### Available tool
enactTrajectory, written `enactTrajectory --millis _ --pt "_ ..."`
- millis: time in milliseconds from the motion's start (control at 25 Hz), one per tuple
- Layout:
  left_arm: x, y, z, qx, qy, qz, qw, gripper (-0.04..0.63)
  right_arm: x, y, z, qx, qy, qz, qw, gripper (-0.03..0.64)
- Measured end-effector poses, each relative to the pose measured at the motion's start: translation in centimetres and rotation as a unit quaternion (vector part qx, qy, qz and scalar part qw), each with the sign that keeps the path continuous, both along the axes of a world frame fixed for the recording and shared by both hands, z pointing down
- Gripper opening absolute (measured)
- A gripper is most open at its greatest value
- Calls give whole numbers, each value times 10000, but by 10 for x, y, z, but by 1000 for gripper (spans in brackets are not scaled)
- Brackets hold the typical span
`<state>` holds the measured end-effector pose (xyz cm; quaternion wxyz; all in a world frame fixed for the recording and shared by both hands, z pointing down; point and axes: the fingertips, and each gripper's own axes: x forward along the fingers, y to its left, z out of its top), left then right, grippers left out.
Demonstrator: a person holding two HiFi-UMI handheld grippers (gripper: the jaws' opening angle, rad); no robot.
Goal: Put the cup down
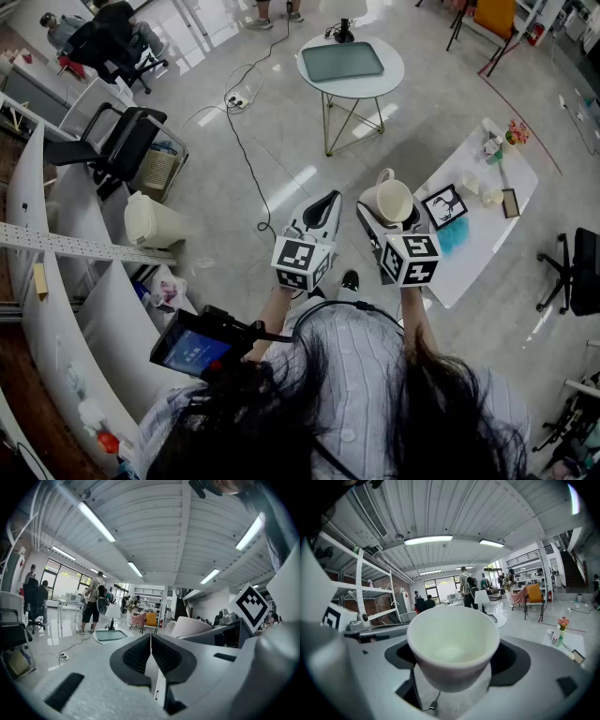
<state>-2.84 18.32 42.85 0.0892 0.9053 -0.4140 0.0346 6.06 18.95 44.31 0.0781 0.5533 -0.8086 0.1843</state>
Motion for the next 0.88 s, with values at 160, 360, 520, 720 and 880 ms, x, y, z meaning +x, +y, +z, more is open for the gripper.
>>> enactTrajectory --millis 160,360,520,720,880 --pt "4 -3 2 -54 87 -13 9999 20 2 -4 3 -39 15 -42 10000 428" --pt "4 -11 3 -12 33 -131 9999 21 5 -9 4 -4 64 -125 9999 428" --pt "9 -18 3 -65 190 -215 9996 20 11 -16 5 9 80 -202 9998 428" --pt "21 -31 5 -76 227 -296 9993 21 22 -25 7 -15 75 -277 9996 428" --pt "32 -40 6 -81 301 -318 9990 20 31 -33 8 -20 35 -333 9994 428"
